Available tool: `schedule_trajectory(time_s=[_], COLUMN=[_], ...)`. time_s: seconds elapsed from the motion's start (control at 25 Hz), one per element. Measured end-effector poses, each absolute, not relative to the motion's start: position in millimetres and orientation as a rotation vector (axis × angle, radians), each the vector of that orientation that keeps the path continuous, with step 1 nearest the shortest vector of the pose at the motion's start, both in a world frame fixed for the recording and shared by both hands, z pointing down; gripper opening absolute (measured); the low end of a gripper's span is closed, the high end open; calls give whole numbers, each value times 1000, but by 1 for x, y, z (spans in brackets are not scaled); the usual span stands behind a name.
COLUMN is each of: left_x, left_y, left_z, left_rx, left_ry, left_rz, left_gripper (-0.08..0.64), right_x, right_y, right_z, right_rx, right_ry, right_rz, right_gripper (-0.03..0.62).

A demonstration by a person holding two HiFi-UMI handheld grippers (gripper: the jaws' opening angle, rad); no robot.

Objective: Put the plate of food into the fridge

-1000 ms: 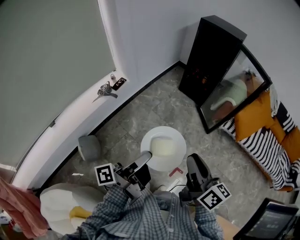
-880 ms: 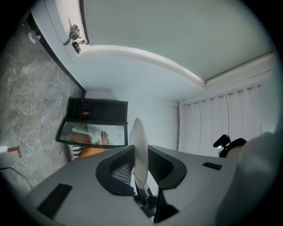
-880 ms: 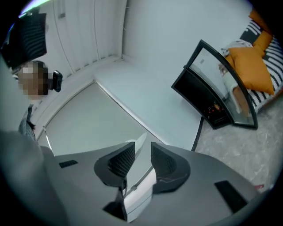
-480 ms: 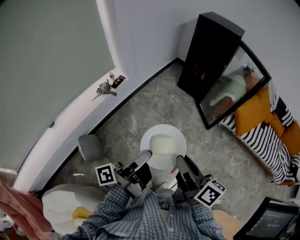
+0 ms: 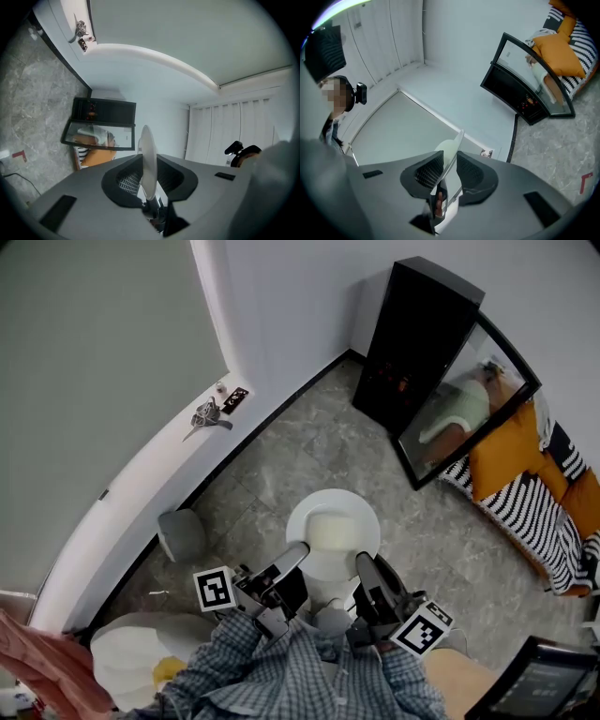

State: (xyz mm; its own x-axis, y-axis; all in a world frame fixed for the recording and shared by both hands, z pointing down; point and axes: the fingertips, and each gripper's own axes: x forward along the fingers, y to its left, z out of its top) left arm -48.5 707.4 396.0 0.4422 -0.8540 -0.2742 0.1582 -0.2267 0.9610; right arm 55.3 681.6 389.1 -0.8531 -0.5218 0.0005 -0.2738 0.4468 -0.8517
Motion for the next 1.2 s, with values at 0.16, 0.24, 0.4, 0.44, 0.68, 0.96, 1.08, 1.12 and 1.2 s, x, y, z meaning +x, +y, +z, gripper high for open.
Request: schedule_trajectory(time_s=[0.16, 0.24, 0.4, 0.44, 0.68, 0.96, 1.08, 1.12, 1.2], left_x=[-48, -48, -49, -49, -49, -38, -28, -26, -21], left_y=[712, 712, 709, 707, 702, 665, 645, 639, 627], left_z=[397, 397, 396, 396, 398, 399, 399, 399, 399], left_rx=[1513, 1510, 1507, 1505, 1496, 1495, 1490, 1484, 1477], left_ry=[-626, -618, -615, -615, -627, -650, -659, -660, -659], left_rz=[-1053, -1050, -1045, -1048, -1074, -1070, -1074, -1077, -1084], left_gripper=[75, 75, 75, 75, 75, 75, 75, 75, 75], right_x=[56, 57, 57, 57, 55, 65, 74, 76, 81], right_y=[688, 690, 686, 684, 674, 632, 610, 604, 592], right_z=[390, 389, 388, 388, 389, 391, 392, 392, 392], right_rx=[-730, -743, -755, -753, -711, -652, -657, -657, -644], right_ry=[2418, 2403, 2393, 2392, 2354, 2178, 2139, 2137, 2139], right_rz=[-1339, -1340, -1351, -1354, -1391, -1525, -1554, -1557, -1560], right_gripper=[92, 92, 92, 92, 92, 92, 92, 92, 92])
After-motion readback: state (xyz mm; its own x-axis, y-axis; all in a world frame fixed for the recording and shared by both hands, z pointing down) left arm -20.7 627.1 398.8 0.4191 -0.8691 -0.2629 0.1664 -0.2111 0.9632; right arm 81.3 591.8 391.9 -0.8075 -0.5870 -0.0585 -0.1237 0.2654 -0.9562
